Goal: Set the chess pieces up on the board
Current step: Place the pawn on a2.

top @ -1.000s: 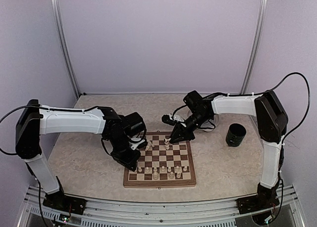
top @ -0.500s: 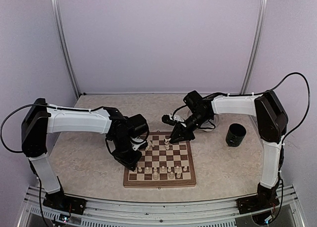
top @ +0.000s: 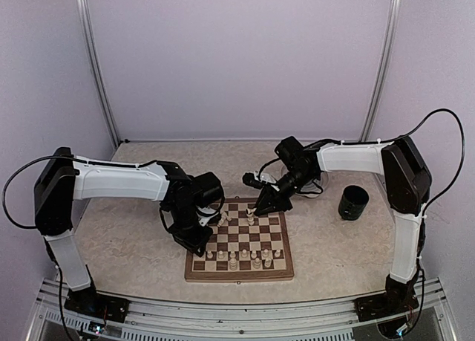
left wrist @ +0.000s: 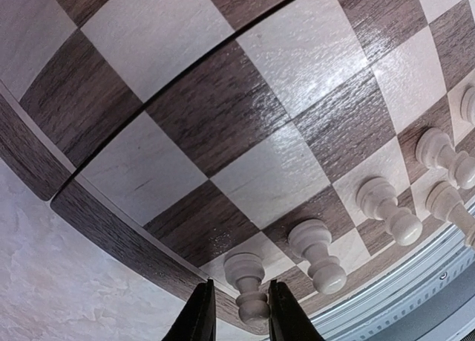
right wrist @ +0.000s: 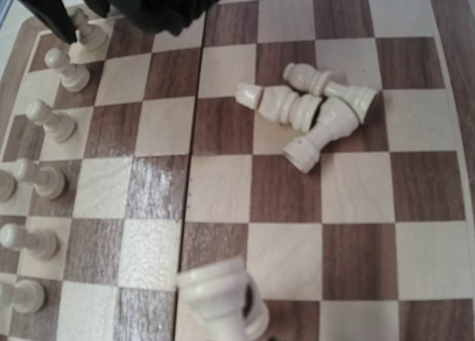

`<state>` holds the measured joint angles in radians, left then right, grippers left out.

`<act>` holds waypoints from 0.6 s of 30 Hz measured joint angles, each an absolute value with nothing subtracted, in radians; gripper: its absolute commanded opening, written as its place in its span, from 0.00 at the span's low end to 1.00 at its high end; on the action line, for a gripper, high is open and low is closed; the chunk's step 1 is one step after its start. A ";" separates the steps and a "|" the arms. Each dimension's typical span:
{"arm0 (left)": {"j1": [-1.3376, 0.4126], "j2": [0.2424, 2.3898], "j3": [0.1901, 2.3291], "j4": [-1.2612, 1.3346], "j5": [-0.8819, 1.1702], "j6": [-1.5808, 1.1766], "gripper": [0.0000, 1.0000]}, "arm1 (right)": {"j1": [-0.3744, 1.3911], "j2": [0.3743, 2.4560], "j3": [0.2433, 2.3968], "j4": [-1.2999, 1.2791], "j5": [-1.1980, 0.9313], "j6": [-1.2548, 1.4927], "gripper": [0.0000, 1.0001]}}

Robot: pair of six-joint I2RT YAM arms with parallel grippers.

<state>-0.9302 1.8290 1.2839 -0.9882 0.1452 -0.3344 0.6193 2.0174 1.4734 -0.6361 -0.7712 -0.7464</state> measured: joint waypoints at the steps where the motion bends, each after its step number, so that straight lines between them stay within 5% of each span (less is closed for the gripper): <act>1: -0.930 1.829 1.284 -0.988 0.144 -0.335 0.27 | 0.619 2.017 1.473 -0.637 -0.771 -0.746 0.12; 18: -0.887 1.652 1.381 -0.862 0.052 -0.320 0.45 | 0.617 2.008 1.482 -0.650 -0.857 -0.714 0.11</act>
<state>-0.8867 1.6524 1.3808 -0.8616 0.0525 -0.3199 0.6174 2.0083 1.4818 -0.6502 -0.8574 -0.7136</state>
